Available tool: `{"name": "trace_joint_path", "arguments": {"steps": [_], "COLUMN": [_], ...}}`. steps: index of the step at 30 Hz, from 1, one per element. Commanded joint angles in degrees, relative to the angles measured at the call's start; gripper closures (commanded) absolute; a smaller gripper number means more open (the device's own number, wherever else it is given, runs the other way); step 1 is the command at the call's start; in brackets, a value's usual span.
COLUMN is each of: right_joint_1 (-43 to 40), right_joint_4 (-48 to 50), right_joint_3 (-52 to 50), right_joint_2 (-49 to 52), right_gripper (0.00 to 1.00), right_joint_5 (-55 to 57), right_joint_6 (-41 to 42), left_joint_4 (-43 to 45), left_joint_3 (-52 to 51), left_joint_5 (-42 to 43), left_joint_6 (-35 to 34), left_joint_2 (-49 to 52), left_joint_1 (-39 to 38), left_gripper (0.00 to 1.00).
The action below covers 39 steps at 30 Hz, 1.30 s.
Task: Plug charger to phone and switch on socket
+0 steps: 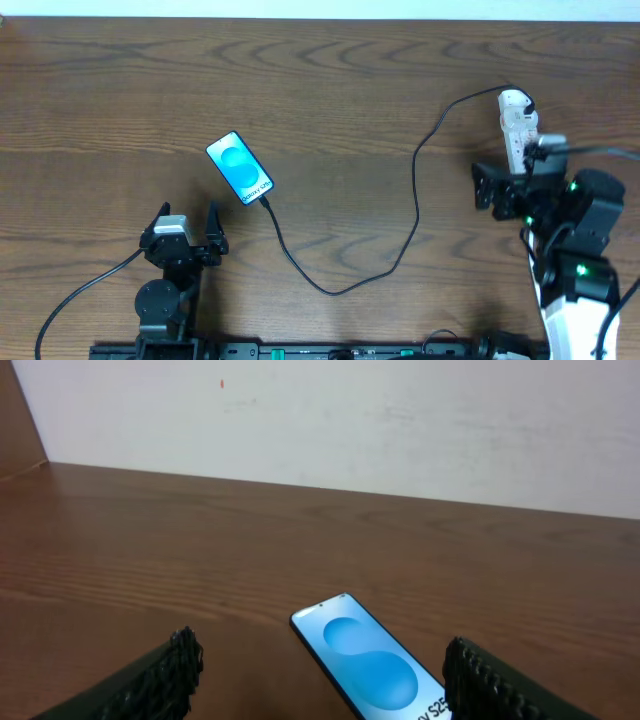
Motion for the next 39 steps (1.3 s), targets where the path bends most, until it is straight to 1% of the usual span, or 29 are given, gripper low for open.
{"name": "trace_joint_path", "arguments": {"steps": [1,3,4,10,16,20,23,25,28,33,39], "right_joint_1": [0.46,0.46,0.44,0.46,0.46,0.44,0.46,0.44,0.44,1.16,7.43], "right_joint_4": [0.26,0.17,0.24,-0.26,-3.91,-7.34,-11.78,-13.38,-13.46,-10.73,-5.46], "right_joint_3": [-3.37,-5.05,-5.62,-5.97,-5.97,-5.97,-5.97,-5.97,-5.97,-5.97,-5.97], "right_joint_2": [-4.13,-6.47,-7.23,-7.80,-7.78,-7.78,-7.78,-7.78,-7.78,-7.93,-10.86], "right_gripper": [0.09,0.09,0.01,0.01,0.01,0.01,0.01,0.01,0.01,0.01,0.01], "right_joint_5": [-5.14,-4.96,-4.96,-4.98,-4.96,-4.96,-4.83,-1.90,-0.04,1.57,9.20], "right_joint_6": [2.58,5.09,5.68,5.66,5.64,5.62,5.60,5.62,5.60,5.14,5.16], "left_joint_4": [-2.36,-2.38,-2.38,-2.36,-2.36,-2.36,-2.36,-2.38,-2.38,-2.36,-2.36], "left_joint_3": [-0.90,-0.90,-0.90,-0.90,-0.90,-0.90,-0.90,-0.90,-0.90,-0.90,-0.90], "left_joint_5": [-0.57,-0.57,-0.57,-0.57,-0.57,-0.57,-0.57,-0.57,-0.57,-0.57,-0.57], "left_joint_6": [0.37,0.37,0.37,0.37,0.37,0.37,0.37,0.37,0.37,0.37,0.37], "left_joint_2": [-0.37,-0.37,-0.37,-0.37,-0.37,-0.37,-0.37,-0.37,-0.37,-0.37,-0.37], "left_joint_1": [0.24,0.24,0.24,0.24,0.24,0.24,0.24,0.24,0.24,0.24,0.24], "left_gripper": [0.21,0.21,0.21,0.21,0.21,0.21,0.21,0.21,0.21,0.21,0.21]}}
